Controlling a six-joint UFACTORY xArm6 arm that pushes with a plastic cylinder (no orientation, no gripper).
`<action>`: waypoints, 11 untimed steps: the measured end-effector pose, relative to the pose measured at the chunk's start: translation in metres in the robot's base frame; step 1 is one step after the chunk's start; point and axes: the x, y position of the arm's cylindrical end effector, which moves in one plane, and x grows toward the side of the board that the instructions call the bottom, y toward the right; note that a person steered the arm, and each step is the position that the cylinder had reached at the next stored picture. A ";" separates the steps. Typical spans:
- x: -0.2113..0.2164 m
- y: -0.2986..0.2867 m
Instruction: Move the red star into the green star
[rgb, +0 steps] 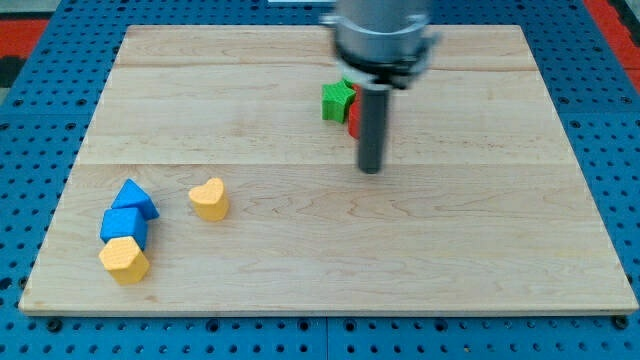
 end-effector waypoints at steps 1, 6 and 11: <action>-0.034 0.031; -0.101 0.020; -0.098 -0.052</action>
